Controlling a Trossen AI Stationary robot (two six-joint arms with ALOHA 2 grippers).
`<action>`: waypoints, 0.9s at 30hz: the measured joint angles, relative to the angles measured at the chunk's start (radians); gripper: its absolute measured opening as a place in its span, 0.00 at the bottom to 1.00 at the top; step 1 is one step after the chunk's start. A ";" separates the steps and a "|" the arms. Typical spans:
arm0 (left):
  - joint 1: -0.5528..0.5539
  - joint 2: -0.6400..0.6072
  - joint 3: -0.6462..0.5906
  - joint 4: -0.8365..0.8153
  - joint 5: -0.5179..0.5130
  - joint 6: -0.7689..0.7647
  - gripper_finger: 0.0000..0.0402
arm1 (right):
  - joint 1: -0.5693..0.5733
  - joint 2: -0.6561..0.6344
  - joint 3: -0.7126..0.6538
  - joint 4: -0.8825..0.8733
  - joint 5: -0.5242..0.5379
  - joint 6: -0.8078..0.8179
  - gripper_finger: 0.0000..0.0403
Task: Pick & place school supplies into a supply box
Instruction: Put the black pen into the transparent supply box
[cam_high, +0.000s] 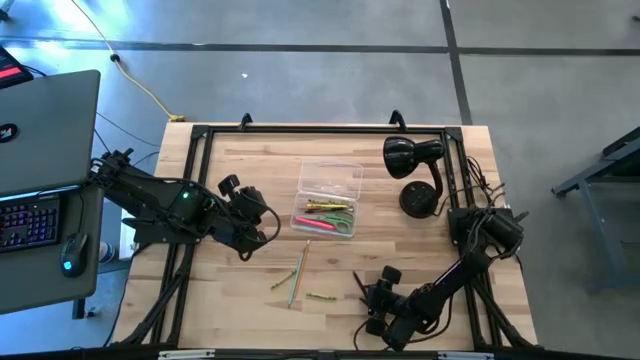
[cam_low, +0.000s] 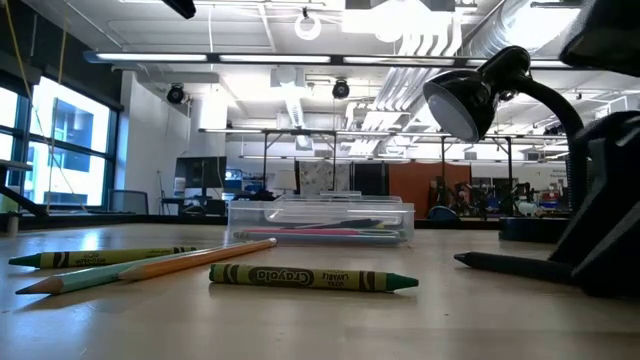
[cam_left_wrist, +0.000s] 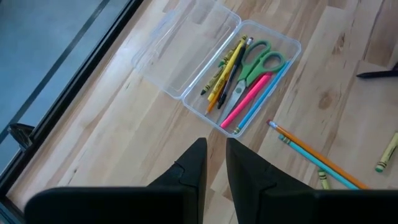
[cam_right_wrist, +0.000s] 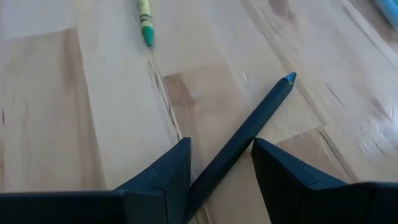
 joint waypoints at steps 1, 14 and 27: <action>0.000 0.000 0.000 0.000 -0.001 0.000 0.22 | 0.000 -0.015 -0.001 -0.002 -0.013 -0.029 0.38; 0.000 0.000 0.000 0.049 0.000 0.000 0.22 | -0.060 -0.179 -0.006 -0.201 -0.192 0.114 0.38; 0.000 0.000 0.000 0.049 -0.003 0.005 0.22 | -0.009 -0.170 -0.002 -0.120 0.046 0.316 0.38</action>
